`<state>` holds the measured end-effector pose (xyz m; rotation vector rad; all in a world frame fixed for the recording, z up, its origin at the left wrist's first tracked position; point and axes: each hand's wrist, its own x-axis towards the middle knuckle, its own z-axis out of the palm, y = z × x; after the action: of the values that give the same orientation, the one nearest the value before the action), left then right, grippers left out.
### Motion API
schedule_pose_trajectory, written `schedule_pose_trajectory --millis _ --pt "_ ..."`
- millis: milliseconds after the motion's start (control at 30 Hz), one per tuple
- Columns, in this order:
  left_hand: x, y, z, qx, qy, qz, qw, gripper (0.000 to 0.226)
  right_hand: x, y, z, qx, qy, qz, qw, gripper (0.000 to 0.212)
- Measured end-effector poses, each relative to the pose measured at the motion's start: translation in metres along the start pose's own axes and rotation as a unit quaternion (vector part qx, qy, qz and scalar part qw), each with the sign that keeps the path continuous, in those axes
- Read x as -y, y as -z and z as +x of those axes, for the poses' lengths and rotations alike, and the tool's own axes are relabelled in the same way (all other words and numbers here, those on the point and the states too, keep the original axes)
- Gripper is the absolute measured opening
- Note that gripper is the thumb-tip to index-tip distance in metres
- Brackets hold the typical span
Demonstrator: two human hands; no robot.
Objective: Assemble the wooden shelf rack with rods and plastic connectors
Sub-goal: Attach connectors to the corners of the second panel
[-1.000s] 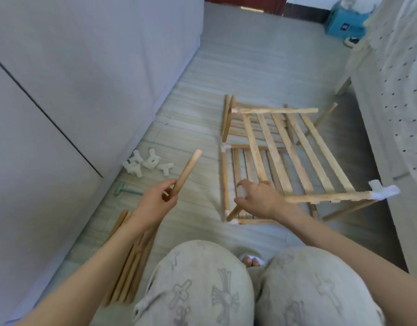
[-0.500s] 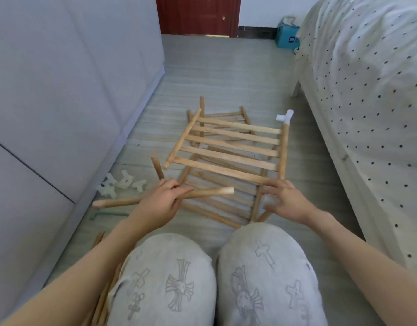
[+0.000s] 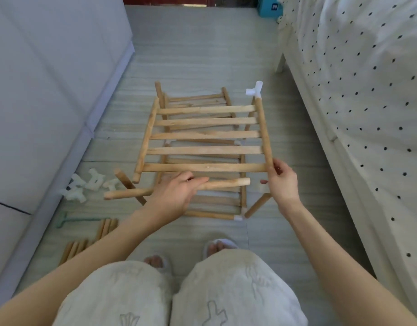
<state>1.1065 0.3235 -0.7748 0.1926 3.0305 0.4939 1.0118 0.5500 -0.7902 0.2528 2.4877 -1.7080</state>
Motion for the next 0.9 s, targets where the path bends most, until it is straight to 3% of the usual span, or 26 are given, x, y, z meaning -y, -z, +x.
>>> schedule_pose_trajectory --millis 133,567,700,800,900 --pt "-0.017 -0.016 0.007 0.018 -0.047 0.001 0.999 0.047 -0.002 0.009 0.004 0.028 0.003 0.017 0.999 0.036" --pt "-0.015 -0.028 0.020 0.001 -0.055 -0.053 0.997 0.038 -0.001 0.014 0.003 0.069 -0.045 0.100 0.992 0.040" --pt "-0.018 -0.027 0.025 -0.003 -0.050 0.009 0.999 0.040 0.002 0.011 0.005 0.092 -0.084 0.128 0.984 0.036" --pt "-0.023 -0.027 0.031 0.015 -0.065 0.066 0.996 0.041 0.002 0.011 0.004 0.119 -0.100 0.129 0.979 0.038" --pt "-0.023 -0.025 0.038 0.060 -0.046 0.019 0.997 0.030 0.000 0.011 0.002 0.132 -0.078 0.114 0.982 0.036"
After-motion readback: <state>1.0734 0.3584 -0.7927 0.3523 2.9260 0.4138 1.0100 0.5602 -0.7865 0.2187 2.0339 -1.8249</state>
